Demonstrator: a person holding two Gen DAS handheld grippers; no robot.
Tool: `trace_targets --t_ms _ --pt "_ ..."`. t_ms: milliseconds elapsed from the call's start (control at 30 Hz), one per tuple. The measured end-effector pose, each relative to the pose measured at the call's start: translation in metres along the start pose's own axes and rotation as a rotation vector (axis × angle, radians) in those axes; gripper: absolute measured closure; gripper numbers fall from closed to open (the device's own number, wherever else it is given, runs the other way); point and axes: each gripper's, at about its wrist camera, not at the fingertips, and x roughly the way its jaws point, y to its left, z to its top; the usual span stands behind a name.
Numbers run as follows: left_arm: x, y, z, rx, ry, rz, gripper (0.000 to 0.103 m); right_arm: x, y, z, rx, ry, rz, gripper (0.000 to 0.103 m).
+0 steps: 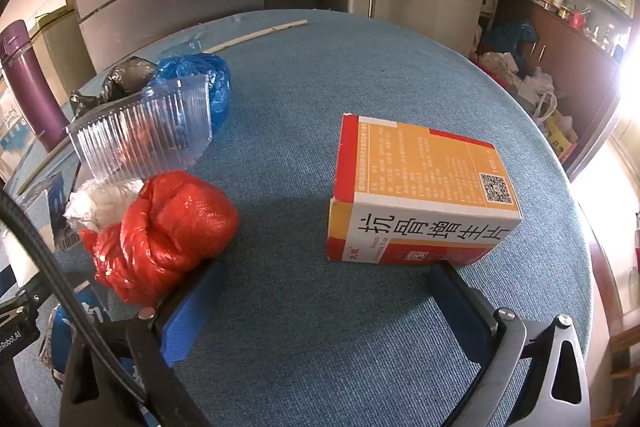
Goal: Collect trash
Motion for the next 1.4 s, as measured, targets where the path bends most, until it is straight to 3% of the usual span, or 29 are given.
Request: trace_targets --t_ms 367,533,600,767,933,1133,1400 --pt "0.000 0.000 0.000 -0.006 0.001 0.004 0.000 0.000 0.001 0.000 0.022 0.001 -0.016 0.000" --pt "-0.002 -0.007 0.002 -0.008 0.061 0.007 0.000 -0.008 0.008 -0.006 0.021 0.019 -0.020 0.000" --pt "-0.012 -0.010 -0.002 -0.022 0.063 0.054 0.000 -0.011 0.008 -0.007 -0.019 0.047 0.011 0.000" --pt "-0.074 -0.028 -0.009 0.040 -0.099 0.163 0.000 -0.030 -0.001 -0.018 -0.095 0.115 0.021 0.000" --pt "-0.152 -0.046 -0.016 0.080 -0.245 0.210 0.000 -0.098 -0.024 -0.031 -0.118 -0.013 0.040 0.000" --pt "-0.232 -0.057 -0.036 0.104 -0.329 0.228 0.000 -0.189 -0.040 -0.040 -0.120 -0.164 0.105 0.000" --pt "-0.303 -0.049 -0.063 0.076 -0.426 0.247 0.000 -0.266 -0.031 -0.055 -0.160 -0.284 0.160 0.000"
